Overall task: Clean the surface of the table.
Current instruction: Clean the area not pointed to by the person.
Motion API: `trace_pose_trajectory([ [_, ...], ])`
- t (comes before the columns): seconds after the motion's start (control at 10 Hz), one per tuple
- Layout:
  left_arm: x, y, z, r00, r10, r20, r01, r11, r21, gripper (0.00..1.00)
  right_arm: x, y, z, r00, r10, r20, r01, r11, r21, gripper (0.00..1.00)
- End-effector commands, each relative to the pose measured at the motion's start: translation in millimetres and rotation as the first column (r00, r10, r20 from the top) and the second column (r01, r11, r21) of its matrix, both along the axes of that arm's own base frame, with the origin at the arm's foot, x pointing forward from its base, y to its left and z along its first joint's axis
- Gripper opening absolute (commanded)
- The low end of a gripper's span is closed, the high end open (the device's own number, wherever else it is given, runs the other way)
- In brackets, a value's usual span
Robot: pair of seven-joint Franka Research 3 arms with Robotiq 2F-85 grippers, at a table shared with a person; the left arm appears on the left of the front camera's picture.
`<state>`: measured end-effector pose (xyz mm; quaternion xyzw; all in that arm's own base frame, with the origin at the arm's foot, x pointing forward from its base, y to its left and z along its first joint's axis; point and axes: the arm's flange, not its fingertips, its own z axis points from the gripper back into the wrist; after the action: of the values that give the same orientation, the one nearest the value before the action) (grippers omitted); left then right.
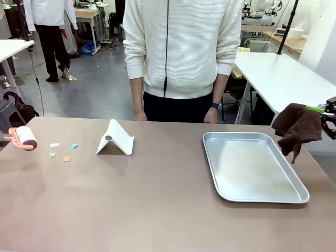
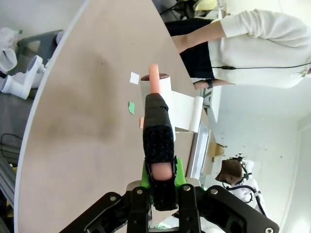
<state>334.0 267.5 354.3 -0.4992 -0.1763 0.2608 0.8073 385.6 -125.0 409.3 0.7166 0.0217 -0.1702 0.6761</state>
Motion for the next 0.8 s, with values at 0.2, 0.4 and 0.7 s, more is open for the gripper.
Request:
trace_pose_trajectory([
  [0.2,3.6,-16.0,-3.6,0.997,-0.022,-0.070,0.031,0.991,0.130,0.21,-4.0,-0.8,5.0,1.000,0.009,0.008,-0.009,1.000,0.006,0.06],
  [0.4,5.9,-22.7,-9.3,0.995,-0.039,-0.094,0.056,0.982,0.181,0.21,-4.0,-0.8,5.0,1.000,0.009,0.008,-0.009,1.000,0.006,0.06],
  [0.7,10.6,-30.9,-15.9,0.991,-0.067,-0.117,0.091,0.973,0.212,0.21,-4.0,-0.8,5.0,1.000,0.009,0.008,-0.009,1.000,0.006,0.06],
])
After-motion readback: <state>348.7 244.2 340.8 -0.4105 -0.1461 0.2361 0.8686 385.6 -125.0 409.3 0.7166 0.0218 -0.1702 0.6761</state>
